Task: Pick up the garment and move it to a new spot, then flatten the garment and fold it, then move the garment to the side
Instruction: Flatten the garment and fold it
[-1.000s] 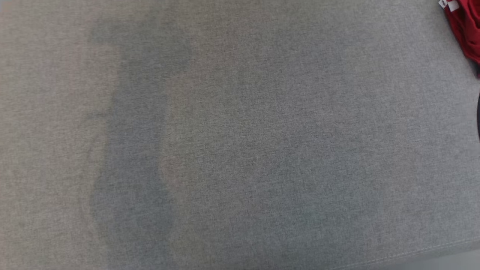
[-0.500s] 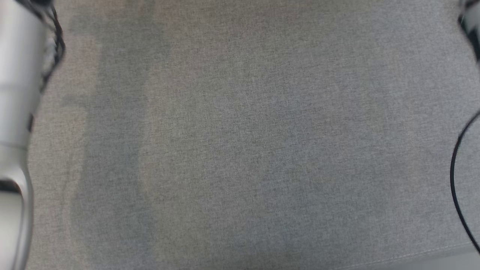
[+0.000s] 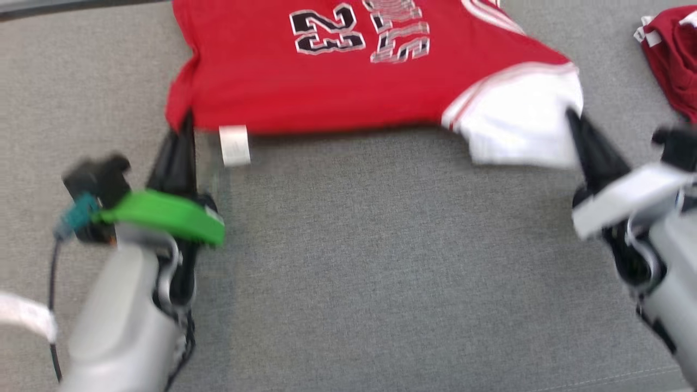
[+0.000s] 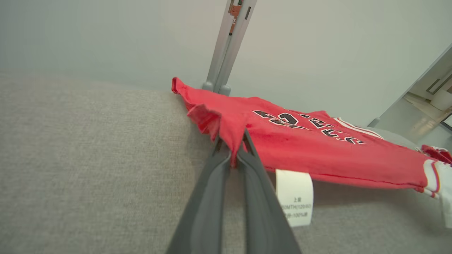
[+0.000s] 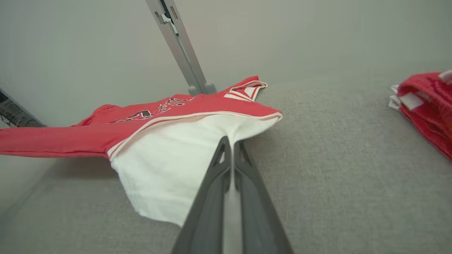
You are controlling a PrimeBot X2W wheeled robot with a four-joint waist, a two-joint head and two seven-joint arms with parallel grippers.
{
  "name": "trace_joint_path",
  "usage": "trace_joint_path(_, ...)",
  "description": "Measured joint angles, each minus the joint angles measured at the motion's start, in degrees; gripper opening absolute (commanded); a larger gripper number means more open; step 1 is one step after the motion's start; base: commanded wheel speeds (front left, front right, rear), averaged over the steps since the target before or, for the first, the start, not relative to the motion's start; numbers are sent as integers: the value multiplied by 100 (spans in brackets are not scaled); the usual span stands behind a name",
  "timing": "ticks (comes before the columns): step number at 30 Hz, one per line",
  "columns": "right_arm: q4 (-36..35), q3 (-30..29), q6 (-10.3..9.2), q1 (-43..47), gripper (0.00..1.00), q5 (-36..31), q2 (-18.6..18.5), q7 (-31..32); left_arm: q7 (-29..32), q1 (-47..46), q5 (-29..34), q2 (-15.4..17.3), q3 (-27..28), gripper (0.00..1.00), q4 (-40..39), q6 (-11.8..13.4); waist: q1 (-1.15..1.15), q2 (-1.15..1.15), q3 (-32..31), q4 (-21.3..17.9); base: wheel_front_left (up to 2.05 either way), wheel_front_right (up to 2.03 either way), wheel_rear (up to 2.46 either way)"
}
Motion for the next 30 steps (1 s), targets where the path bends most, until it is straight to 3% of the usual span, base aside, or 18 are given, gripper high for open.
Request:
trace_joint_path(8, -749, -617, 0, 2064, 0, -79, 136, 178, 0, 1845, 441, -328, 464, 0, -735, 182, 0, 0, -482, 50, 0, 0, 0)
trace_joint_path(19, -1892, -1836, 0, 4179, 0, -633, 1014, 951, -1, 3327, 628, -501, 714, 0, -1285, 211, 0, 0, -919, 66, 0, 0, 0)
trace_joint_path(30, -2731, -2867, 0, 4862, 0, -1210, 1785, 1918, 38, 3606, 723, -532, 519, 0, -1432, 205, 0, 0, -1003, 219, 0, 0, 0)
